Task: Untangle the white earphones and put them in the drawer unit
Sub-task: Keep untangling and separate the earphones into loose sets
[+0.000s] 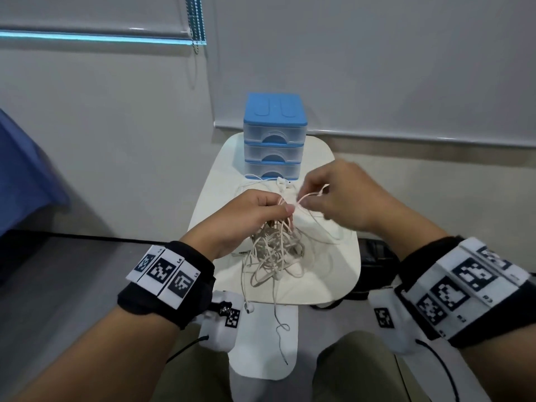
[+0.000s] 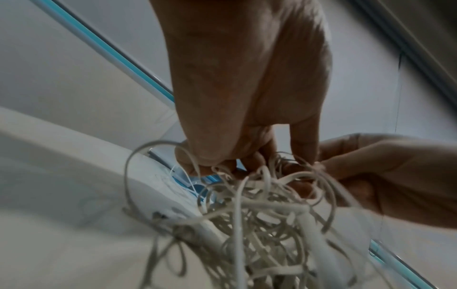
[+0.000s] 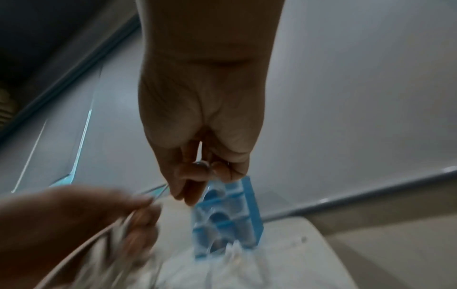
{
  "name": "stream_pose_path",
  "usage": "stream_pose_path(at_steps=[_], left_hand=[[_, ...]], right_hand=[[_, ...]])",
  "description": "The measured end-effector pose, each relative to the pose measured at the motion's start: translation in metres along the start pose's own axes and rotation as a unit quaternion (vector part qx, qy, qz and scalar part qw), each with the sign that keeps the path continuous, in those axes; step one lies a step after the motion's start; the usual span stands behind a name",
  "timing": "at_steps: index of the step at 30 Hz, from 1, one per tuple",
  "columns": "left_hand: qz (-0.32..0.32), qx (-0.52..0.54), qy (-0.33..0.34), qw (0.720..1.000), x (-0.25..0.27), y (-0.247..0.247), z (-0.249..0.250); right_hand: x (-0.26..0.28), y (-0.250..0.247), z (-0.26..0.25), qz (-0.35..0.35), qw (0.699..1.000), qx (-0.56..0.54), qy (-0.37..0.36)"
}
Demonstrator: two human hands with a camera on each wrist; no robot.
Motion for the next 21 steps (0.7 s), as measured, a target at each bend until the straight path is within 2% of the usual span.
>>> stream_pose_path(at_steps=[2, 4, 7, 9, 11, 13, 15, 17, 19, 21], left_hand=[[-0.026, -0.003, 0.009, 1.000, 0.004, 0.003, -0.002], [-0.042, -0.008, 0.012, 0.999, 0.005, 0.006, -0.005], [-0.027, -0.003, 0.017, 0.999, 0.005, 0.006, -0.006], [-0.024, -0.008, 0.026, 0.999, 0.003, 0.004, -0.004], [-0.031, -0.012, 0.028, 0.999, 0.004, 0.004, -0.002], [-0.039, -0.013, 0.020, 0.999, 0.006, 0.004, -0.003], [-0.041, -0.014, 0.013, 0.999, 0.007, 0.004, -0.004], [-0.039, -0.008, 0.009, 0.999, 0.006, 0.004, -0.004], [-0.036, -0.008, 0.006, 0.999, 0.005, 0.004, -0.003], [-0.028, -0.013, 0.003, 1.000, 0.004, 0.004, -0.003]], right_hand=[[-0.002, -0.018, -0.008, 0.000, 0.999, -0.037, 0.007], [-0.001, -0.035, -0.018, 0.045, 0.980, -0.194, 0.022], [-0.003, -0.049, -0.028, 0.111, 0.912, -0.393, 0.047], [-0.003, -0.051, -0.033, 0.107, 0.868, -0.482, 0.047], [-0.005, -0.053, -0.032, 0.135, 0.825, -0.548, 0.027], [-0.009, -0.053, -0.028, 0.219, 0.806, -0.550, -0.004], [-0.011, -0.053, -0.020, 0.326, 0.824, -0.462, -0.035], [-0.012, -0.050, -0.013, 0.396, 0.828, -0.393, -0.064], [-0.011, -0.047, -0.011, 0.382, 0.813, -0.433, -0.072], [-0.006, -0.042, -0.017, 0.280, 0.777, -0.560, -0.069]])
Point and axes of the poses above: each hand's wrist, its own x-axis away from the middle knuckle, its own y-axis out of the palm, z = x × y, the point moved 1 cm from there along -x, towards the middle knuckle, and after that the axes turned 14 degrees about -x, right-handed, at the moved point
